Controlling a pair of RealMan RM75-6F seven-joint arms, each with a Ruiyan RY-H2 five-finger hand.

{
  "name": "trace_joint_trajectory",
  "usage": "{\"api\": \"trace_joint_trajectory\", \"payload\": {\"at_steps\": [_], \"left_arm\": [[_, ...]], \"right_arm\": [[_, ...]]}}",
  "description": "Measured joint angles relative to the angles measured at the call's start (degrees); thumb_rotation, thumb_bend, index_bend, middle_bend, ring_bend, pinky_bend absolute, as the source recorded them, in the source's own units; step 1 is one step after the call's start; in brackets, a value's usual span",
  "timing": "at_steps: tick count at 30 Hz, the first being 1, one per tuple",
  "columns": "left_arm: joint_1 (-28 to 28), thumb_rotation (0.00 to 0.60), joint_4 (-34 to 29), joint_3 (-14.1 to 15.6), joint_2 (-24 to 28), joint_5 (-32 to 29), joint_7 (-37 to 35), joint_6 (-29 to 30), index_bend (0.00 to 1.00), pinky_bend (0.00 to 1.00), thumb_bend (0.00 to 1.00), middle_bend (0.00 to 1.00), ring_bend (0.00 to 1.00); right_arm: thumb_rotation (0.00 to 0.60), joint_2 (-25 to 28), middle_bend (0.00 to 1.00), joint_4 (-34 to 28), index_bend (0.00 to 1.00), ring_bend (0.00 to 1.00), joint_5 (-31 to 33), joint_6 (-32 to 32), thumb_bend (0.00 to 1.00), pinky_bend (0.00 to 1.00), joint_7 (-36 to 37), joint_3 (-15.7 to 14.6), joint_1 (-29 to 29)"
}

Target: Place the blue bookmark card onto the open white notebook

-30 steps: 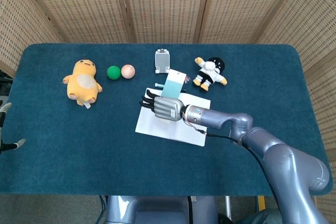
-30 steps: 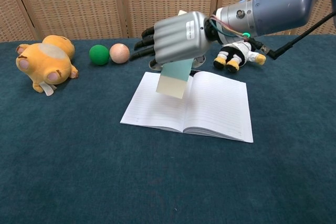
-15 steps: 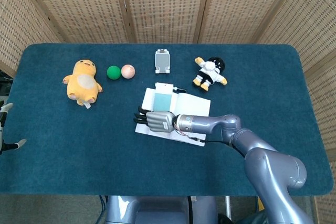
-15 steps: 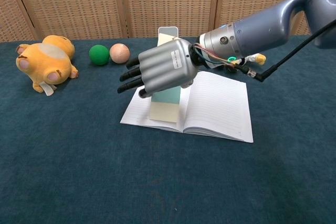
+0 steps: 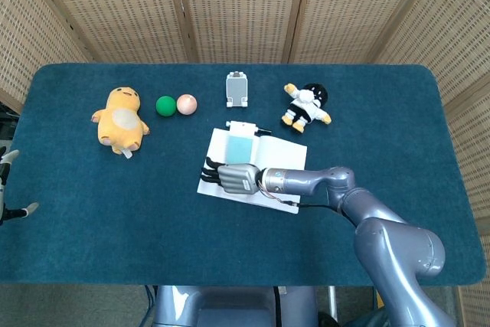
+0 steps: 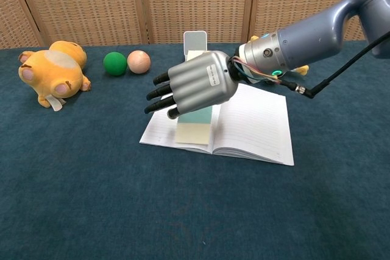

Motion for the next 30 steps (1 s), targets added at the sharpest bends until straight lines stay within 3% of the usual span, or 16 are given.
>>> {"api": "trace_joint_trajectory", "payload": {"at_steps": [6, 10, 12, 14, 16, 17, 23, 26, 30], "left_arm": [[0.0, 0.600, -0.1, 0.1, 0.1, 0.3, -0.2, 0.0, 0.00, 0.00, 0.00, 0.00, 0.00], [0.2, 0.600, -0.1, 0.3, 0.2, 0.7, -0.5, 0.3, 0.00, 0.00, 0.00, 0.00, 0.00], [0.2, 0.600, -0.1, 0.4, 0.2, 0.9, -0.6, 0.4, 0.00, 0.00, 0.00, 0.00, 0.00], [0.3, 0.600, -0.1, 0.5, 0.3, 1.1, -0.9, 0.4, 0.00, 0.00, 0.00, 0.00, 0.00], [0.3, 0.600, -0.2, 0.6, 0.4, 1.4, -1.0, 0.4, 0.00, 0.00, 0.00, 0.00, 0.00], [0.3, 0.600, -0.2, 0.7, 0.3, 1.6, -1.0, 0.4, 0.00, 0.00, 0.00, 0.00, 0.00], [0.0, 0.600, -0.5, 1.1, 0.1, 2.3, -0.1, 0.2, 0.00, 0.00, 0.00, 0.00, 0.00], [0.0, 0.600, -0.8, 1.2, 0.0, 2.7, 0.2, 0.6, 0.00, 0.00, 0.00, 0.00, 0.00], [0.0, 0.600, -1.0, 1.3, -0.3, 3.0, 1.0, 1.3, 0.00, 0.00, 0.00, 0.00, 0.00]], "right_arm": [[0.600, 1.0, 0.00, -0.1, 0.00, 0.00, 0.8, 2.6, 0.21, 0.12, -1.7, 0.5, -1.3], [0.600, 2.4, 0.00, -1.5, 0.00, 0.00, 2.0, 3.7, 0.30, 0.10, -2.8, 1.2, -2.5], [0.600, 3.2, 0.00, -2.8, 0.00, 0.00, 3.5, 4.2, 0.48, 0.10, -2.6, 2.0, -3.4], [0.600, 4.1, 0.00, -4.6, 0.00, 0.00, 5.8, 4.7, 0.80, 0.10, -1.4, 3.2, -4.7], [0.600, 5.0, 0.00, -6.8, 0.00, 0.00, 8.3, 5.1, 0.97, 0.10, 0.9, 4.3, -6.1], [0.600, 5.8, 0.00, -8.8, 0.00, 0.00, 10.3, 5.2, 1.00, 0.09, 3.1, 5.0, -7.1], [0.600, 11.9, 0.00, -24.4, 0.00, 0.00, 21.2, 0.7, 1.00, 0.05, 11.6, 8.3, -10.5], [0.600, 14.7, 0.00, -31.4, 0.00, 0.00, 28.2, -4.9, 1.00, 0.05, 11.4, 10.2, -11.4], [0.600, 16.3, 0.00, -35.5, 0.00, 0.00, 35.1, -10.1, 1.00, 0.04, 7.6, 12.2, -12.1]]}}
